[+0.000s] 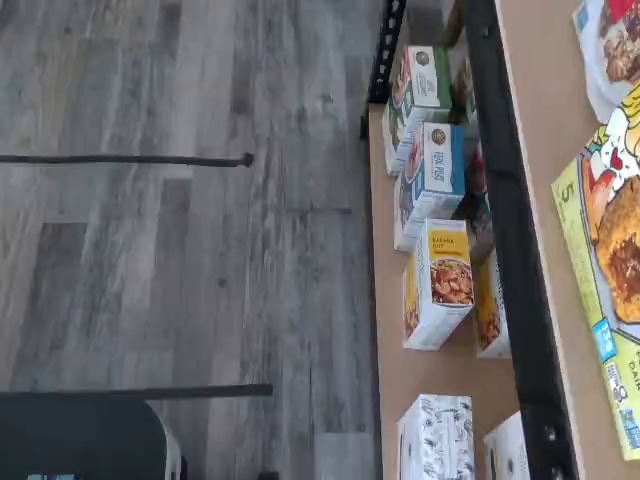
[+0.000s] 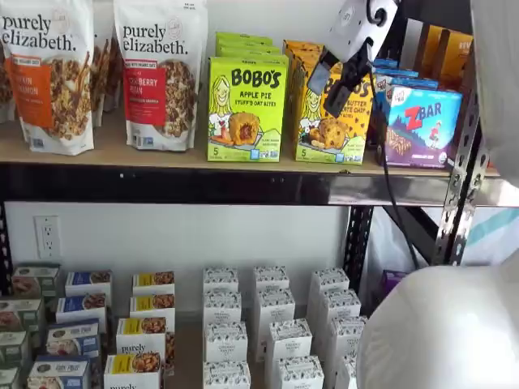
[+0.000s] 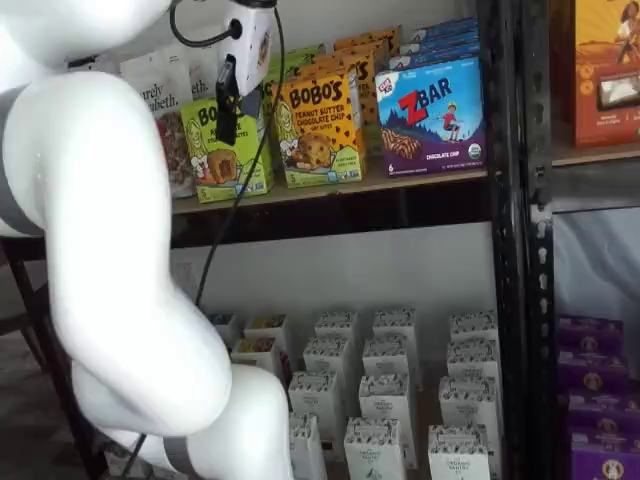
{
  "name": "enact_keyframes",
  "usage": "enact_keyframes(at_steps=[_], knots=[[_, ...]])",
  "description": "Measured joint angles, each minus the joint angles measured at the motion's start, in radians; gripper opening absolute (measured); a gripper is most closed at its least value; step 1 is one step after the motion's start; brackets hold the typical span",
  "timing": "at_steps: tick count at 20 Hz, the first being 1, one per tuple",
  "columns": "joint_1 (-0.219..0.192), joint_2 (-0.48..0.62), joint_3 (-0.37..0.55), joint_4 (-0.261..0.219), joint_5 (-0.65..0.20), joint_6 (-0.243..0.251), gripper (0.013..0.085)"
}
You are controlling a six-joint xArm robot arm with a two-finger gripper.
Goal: Pick up the orange box on the top shelf, the fifth box from the left
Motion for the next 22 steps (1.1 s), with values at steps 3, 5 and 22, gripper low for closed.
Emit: enact_keyframes(at_steps=[3,5,22], knots=[[0.028,0.039,-0.049,-0.031,0.043,0.022,0.085],[0.041,0.045,-0.056,-0.033,0.035,0.035,0.085],[-0.029,0.017,0.003,0.112,-0.28,-0.015,0.085]])
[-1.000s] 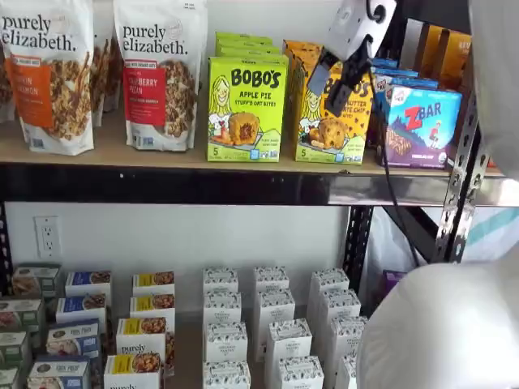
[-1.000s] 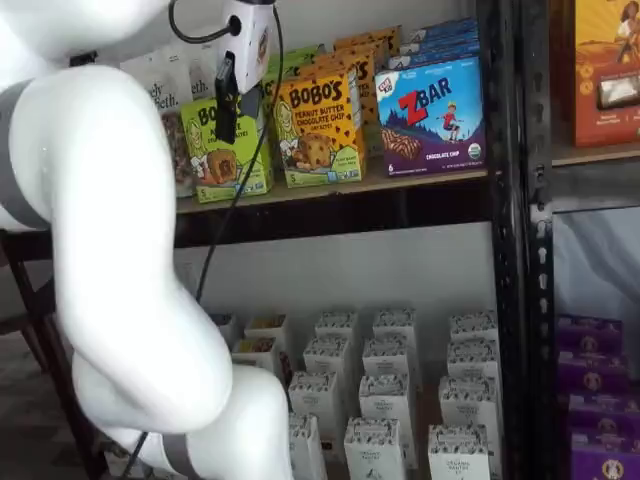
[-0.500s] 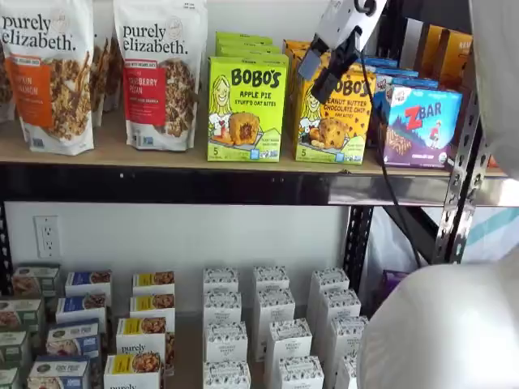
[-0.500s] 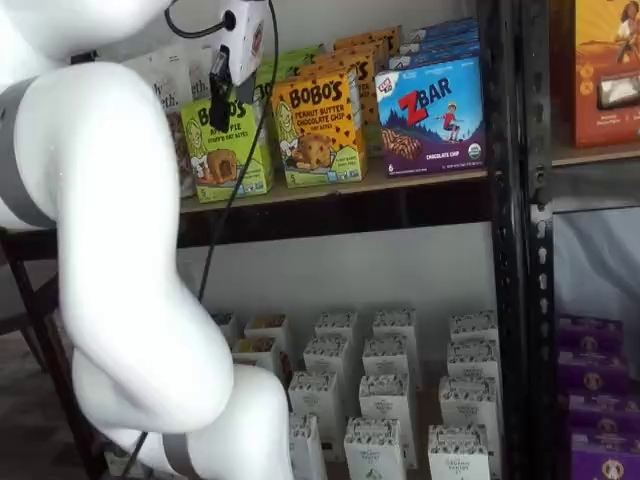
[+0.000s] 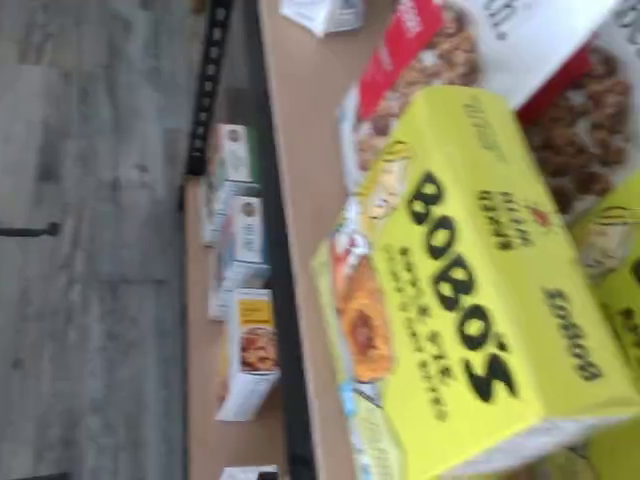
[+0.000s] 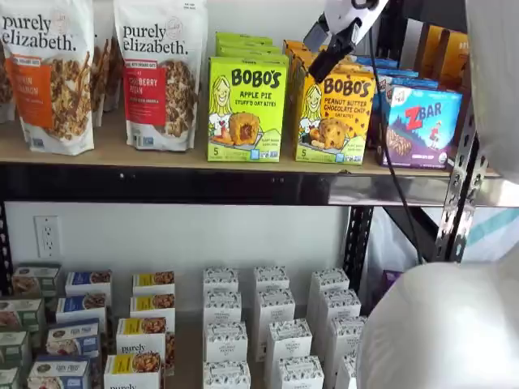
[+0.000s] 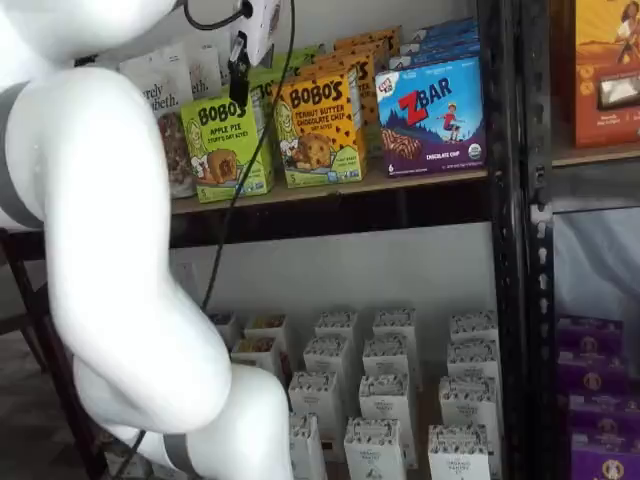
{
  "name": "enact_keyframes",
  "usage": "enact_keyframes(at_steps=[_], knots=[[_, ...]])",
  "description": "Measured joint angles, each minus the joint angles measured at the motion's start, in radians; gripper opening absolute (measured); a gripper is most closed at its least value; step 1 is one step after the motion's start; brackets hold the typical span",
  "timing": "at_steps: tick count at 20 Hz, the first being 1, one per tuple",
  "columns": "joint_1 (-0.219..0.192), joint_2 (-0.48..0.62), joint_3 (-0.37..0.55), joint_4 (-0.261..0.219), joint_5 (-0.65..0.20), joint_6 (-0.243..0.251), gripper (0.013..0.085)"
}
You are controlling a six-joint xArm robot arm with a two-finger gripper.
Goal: Pick up the orange box on the top shelf, the fifth box from the left
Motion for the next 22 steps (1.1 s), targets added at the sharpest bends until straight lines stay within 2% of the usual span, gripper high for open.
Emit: enact_keyframes(at_steps=[4,11,18,22], knots=[[-0.029,0.028,-0.025,-0.003,-0.012,-0.029,0.085],[-0.052,0.05,-0.022,-0.013,-0.088,-0.07,0.085],[-0.049,0.064,0.008,-0.075,-0.173,-0.108,0.085],[-0.054,0.074,0.023,-0.092,-0.202,-0.129,0.085]])
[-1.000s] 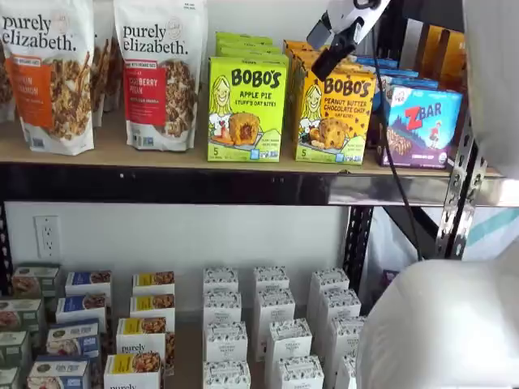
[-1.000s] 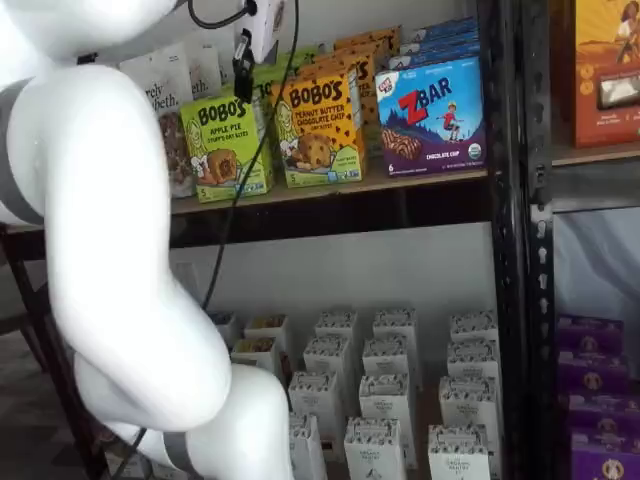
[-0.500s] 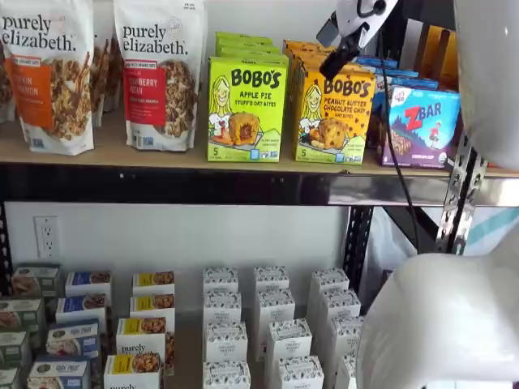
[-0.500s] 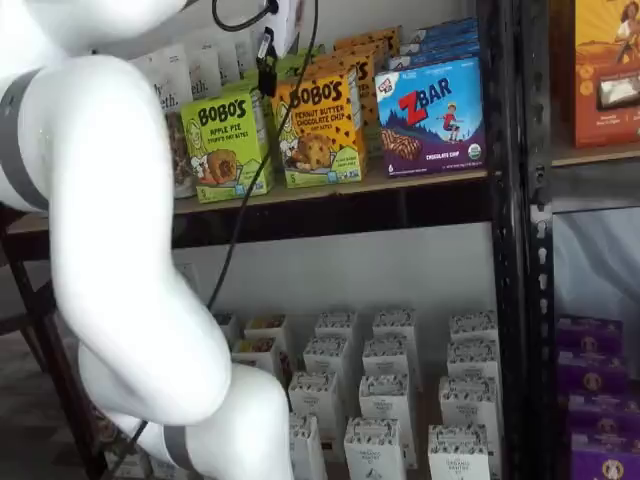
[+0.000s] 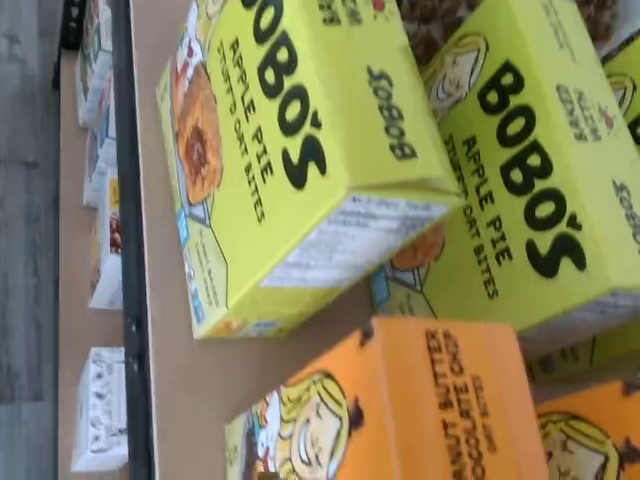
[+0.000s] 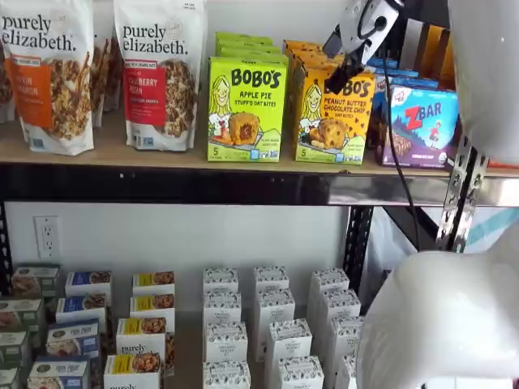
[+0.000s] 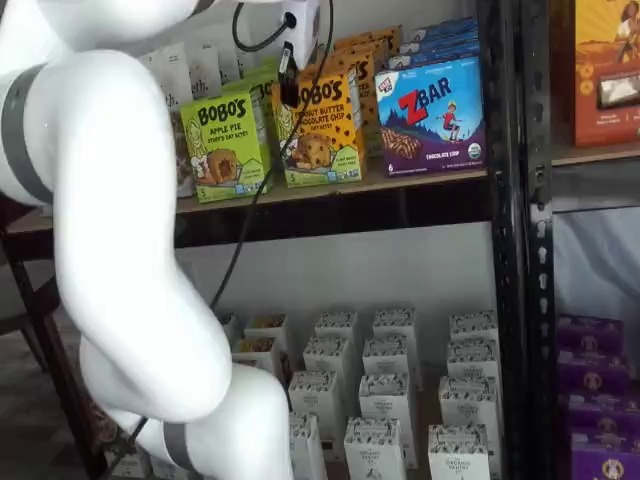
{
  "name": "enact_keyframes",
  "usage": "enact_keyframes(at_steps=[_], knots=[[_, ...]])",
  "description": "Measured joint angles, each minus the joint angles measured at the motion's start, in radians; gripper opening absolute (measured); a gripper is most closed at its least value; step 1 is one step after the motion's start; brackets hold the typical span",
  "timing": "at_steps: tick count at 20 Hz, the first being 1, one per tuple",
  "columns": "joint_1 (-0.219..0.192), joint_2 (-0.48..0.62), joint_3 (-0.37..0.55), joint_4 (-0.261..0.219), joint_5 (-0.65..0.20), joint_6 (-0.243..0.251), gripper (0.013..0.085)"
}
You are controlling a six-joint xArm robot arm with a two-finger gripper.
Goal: Pick up the orange box on the top shelf, the fifth box from the left
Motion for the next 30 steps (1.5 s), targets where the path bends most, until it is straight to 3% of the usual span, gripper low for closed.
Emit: enact_keyframes(at_steps=[13,30], knots=[[-0.005,0.139,-0.162,-0.094,0.196,0.002,0.085],[0.056,0.187,-0.212,-0.266,0.236,0.041,0.085]])
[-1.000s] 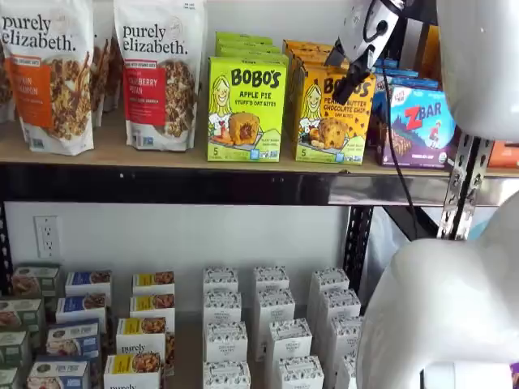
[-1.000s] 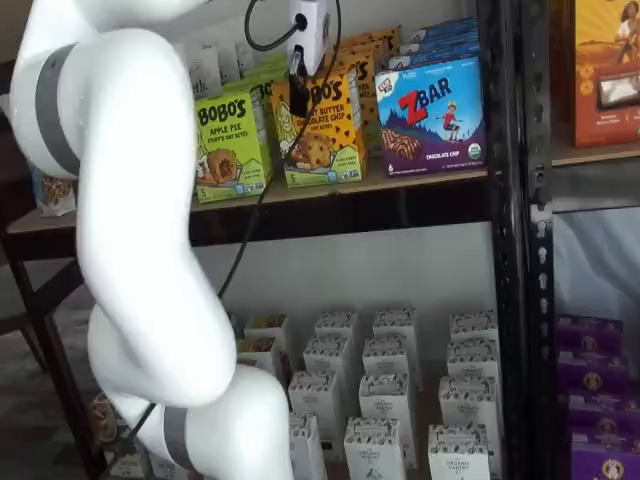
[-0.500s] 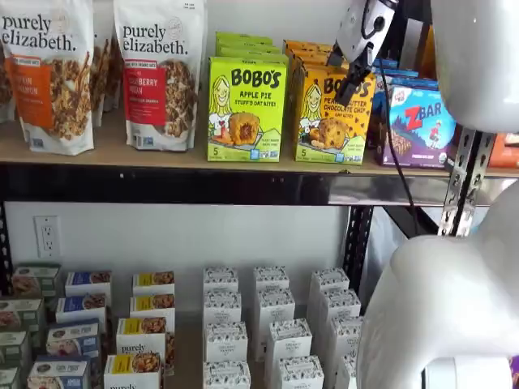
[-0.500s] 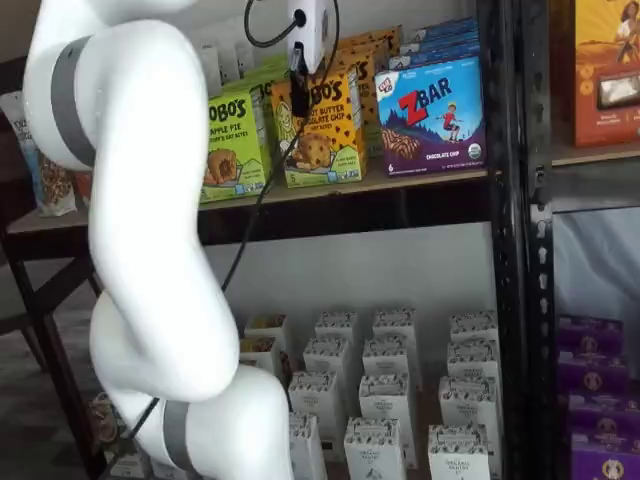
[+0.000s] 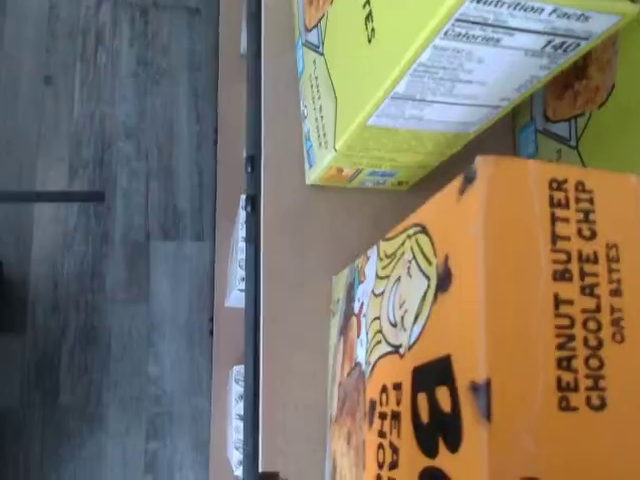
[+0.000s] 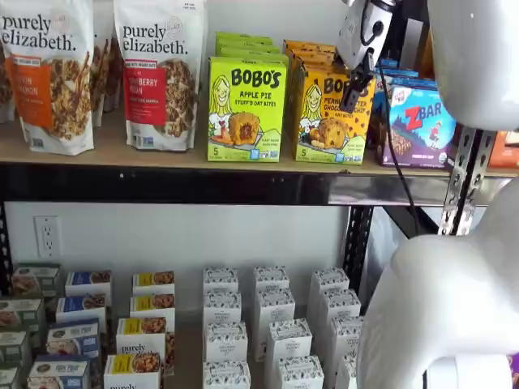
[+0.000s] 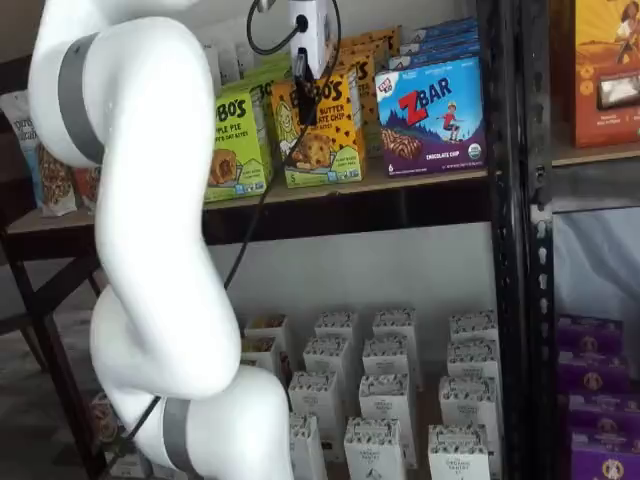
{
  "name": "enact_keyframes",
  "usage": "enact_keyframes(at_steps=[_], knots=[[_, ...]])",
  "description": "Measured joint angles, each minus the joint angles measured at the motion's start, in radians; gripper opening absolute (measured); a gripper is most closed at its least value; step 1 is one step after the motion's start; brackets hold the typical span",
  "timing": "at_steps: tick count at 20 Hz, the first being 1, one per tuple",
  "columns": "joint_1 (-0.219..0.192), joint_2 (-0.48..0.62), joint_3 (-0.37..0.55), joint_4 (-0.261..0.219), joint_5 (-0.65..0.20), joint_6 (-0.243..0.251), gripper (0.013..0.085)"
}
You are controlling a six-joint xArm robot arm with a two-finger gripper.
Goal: Pick up the orange box on the top shelf, the fifth box from the left
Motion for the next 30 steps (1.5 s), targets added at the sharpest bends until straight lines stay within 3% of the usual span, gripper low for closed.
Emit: enact_keyframes(at_steps=[13,22,30], knots=[[0.009,0.014,-0.014,-0.03,0.016,0.006,0.085],[0.028,0.053,-0.077,-0.104,0.057,0.021,0.085],[0.034,0.073,-0.11,-0.118,0.085,0.026,0.085]])
